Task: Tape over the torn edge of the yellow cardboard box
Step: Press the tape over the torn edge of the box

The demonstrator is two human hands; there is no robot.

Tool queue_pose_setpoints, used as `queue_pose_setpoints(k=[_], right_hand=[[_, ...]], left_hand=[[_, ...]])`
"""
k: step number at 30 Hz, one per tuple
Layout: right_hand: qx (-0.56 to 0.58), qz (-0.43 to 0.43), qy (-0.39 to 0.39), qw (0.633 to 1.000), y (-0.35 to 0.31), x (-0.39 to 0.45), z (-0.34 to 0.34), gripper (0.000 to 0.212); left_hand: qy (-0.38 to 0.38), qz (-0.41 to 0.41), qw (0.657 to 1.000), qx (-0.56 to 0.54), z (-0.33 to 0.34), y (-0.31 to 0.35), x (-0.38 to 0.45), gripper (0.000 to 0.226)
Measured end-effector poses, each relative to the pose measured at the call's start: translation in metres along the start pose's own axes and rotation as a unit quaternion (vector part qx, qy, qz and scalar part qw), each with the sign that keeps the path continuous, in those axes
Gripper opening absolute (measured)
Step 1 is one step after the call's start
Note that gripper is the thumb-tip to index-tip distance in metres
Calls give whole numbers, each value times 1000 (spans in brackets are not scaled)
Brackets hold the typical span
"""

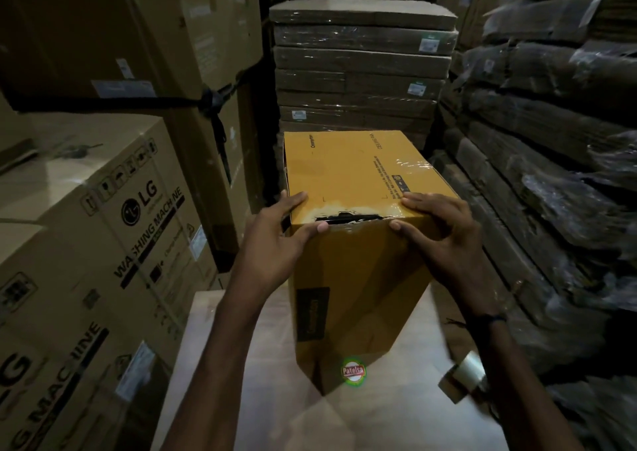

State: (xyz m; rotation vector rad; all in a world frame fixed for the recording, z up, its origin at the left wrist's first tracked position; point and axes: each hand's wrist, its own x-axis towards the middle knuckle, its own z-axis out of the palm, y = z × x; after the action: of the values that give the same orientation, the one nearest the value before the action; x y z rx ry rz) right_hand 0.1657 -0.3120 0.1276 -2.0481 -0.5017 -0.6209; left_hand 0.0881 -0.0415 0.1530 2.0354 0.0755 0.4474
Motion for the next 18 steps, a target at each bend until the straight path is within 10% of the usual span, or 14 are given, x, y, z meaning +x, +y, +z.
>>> queue_pose_setpoints(k=[18], right_hand=[[-71,-35,-70,994,3,-8,-10,46]], left_hand=[[-53,36,992,106,-7,-5,-13,61]])
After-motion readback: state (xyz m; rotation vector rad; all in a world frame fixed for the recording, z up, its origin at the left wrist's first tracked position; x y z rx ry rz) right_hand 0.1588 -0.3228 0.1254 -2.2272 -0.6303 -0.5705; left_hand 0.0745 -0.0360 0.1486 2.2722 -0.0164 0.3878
